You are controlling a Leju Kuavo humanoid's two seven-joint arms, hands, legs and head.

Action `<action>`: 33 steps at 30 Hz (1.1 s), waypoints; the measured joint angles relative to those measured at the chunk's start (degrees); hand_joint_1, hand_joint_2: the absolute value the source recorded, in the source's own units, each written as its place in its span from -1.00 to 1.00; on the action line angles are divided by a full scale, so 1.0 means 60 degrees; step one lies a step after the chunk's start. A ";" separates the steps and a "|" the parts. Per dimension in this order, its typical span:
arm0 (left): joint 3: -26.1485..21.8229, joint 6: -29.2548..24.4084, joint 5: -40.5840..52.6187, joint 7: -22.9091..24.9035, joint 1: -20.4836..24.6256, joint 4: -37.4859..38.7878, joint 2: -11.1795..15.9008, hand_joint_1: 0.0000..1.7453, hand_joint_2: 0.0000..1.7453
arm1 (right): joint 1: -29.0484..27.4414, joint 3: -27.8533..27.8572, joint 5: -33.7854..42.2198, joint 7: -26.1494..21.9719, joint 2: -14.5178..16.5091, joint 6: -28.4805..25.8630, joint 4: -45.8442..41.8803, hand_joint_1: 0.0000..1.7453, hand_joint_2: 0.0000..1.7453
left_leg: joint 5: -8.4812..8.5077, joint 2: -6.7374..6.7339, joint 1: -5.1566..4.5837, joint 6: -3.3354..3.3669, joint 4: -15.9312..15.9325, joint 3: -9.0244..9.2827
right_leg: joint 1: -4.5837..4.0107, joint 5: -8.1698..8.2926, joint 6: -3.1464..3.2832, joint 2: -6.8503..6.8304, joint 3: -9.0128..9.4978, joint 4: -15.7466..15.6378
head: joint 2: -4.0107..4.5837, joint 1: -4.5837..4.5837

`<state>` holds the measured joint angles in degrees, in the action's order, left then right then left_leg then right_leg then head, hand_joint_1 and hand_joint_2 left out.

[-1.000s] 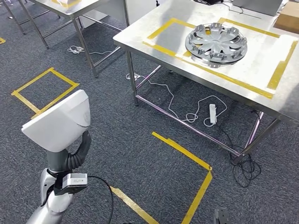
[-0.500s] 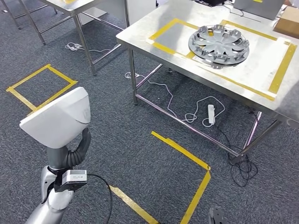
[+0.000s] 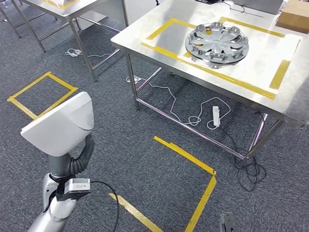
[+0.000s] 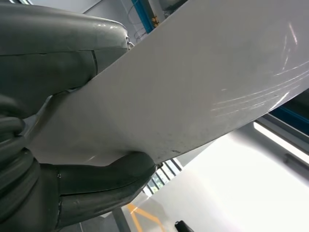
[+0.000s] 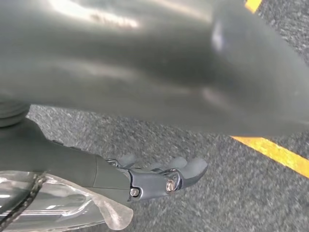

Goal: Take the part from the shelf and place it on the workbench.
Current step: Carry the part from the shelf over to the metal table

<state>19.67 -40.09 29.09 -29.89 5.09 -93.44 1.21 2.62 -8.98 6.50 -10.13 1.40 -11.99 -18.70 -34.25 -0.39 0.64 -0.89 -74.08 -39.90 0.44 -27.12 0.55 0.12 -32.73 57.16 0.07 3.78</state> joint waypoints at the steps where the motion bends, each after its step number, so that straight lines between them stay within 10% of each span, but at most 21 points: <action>1: 0.0000 0.0000 -0.0016 -0.0005 -0.0002 0.0021 0.0000 1.00 1.00 | -0.0004 0.0000 0.0010 -0.0003 0.0001 0.0002 0.0012 -1.00 -1.00 | 0.0153 0.0003 -0.0004 0.0028 0.0061 0.0023 | -0.0019 -0.0004 0.0004 0.0012 0.0009 0.0002 | 0.0001 0.0000; 6: -0.0004 0.0000 -0.0014 -0.0053 0.0016 0.0068 -0.0012 1.00 1.00 | -0.0006 0.0001 0.0042 -0.0031 0.0008 0.0024 0.0056 -1.00 -1.00 | 0.1266 0.0029 -0.0103 0.0311 0.2568 0.1178 | -0.0104 -0.0030 -0.0083 0.0063 0.0023 0.0036 | 0.0000 0.0011; 10: -0.0008 -0.0001 -0.0009 -0.0136 0.0008 0.0098 -0.0057 1.00 1.00 | -0.0020 0.0000 0.0061 -0.0044 0.0005 0.0077 0.0079 -1.00 -1.00 | 0.1280 0.0022 -0.0088 0.0416 0.2778 0.1227 | -0.0075 -0.0141 -0.0297 0.0047 -0.0098 0.0168 | 0.0000 0.0021; 14: -0.0010 0.0000 0.0016 -0.0157 -0.0008 0.0119 -0.0120 1.00 1.00 | -0.0030 -0.0007 0.0062 -0.0048 0.0006 0.0104 0.0112 -1.00 -1.00 | 0.1299 -0.0006 -0.0048 0.0505 0.2839 0.1260 | -0.0009 -0.1093 -0.0472 0.0040 -0.1150 0.2228 | 0.0000 0.0058; 16: -0.0011 0.0000 0.0010 -0.0167 -0.0032 0.0148 -0.0139 1.00 1.00 | -0.0063 -0.0008 0.0064 -0.0052 0.0005 0.0109 0.0136 -1.00 -1.00 | 0.1278 -0.0002 -0.0045 0.0504 0.2833 0.1275 | 0.0025 -0.1070 -0.0530 0.0035 -0.1469 0.2736 | 0.0000 0.0061; 21: -0.0012 0.0000 0.0006 -0.0165 -0.0027 0.0164 -0.0168 1.00 1.00 | -0.0040 -0.0009 0.0061 -0.0055 -0.0021 0.0104 0.0146 -1.00 -1.00 | 0.1157 0.0017 -0.0064 0.0319 0.2787 0.1364 | 0.0047 0.0127 -0.0473 -0.0029 -0.0257 0.0189 | 0.0000 0.0050; 26: -0.0019 -0.0001 0.0007 -0.0182 -0.0035 0.0164 -0.0172 1.00 1.00 | -0.0077 -0.0011 0.0057 -0.0056 -0.0025 0.0100 0.0158 -1.00 -1.00 | 0.0888 0.0026 -0.0050 0.0090 0.2450 0.1264 | 0.0052 0.0059 -0.0158 -0.0027 -0.0084 0.0009 | 0.0000 0.0010; 30: -0.0024 -0.0004 -0.0013 -0.0189 -0.0076 0.0182 -0.0171 1.00 1.00 | -0.0064 -0.0008 0.0058 -0.0065 -0.0040 0.0102 0.0159 -1.00 -1.00 | -0.0016 0.0035 -0.0016 -0.0006 0.0132 0.0091 | 0.0040 -0.0015 -0.0011 -0.0023 0.0010 -0.0004 | 0.0000 -0.0045; 33: -0.0022 -0.0004 -0.0014 -0.0147 -0.0069 0.0193 -0.0168 1.00 1.00 | -0.0061 -0.0012 0.0046 -0.0045 -0.0040 0.0104 0.0161 -1.00 -1.00 | 0.0657 0.0036 -0.0021 0.0065 0.0578 0.0141 | 0.0023 -0.0109 -0.0027 0.0018 0.0127 -0.0002 | 0.0000 -0.0047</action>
<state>19.54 -40.11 29.01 -30.77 4.68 -92.28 0.20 2.25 -9.05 6.78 -10.40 1.16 -11.37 -17.73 -30.31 -0.18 0.51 -0.50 -70.61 -39.05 0.58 -27.77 0.39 0.23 -31.97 57.15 0.07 3.50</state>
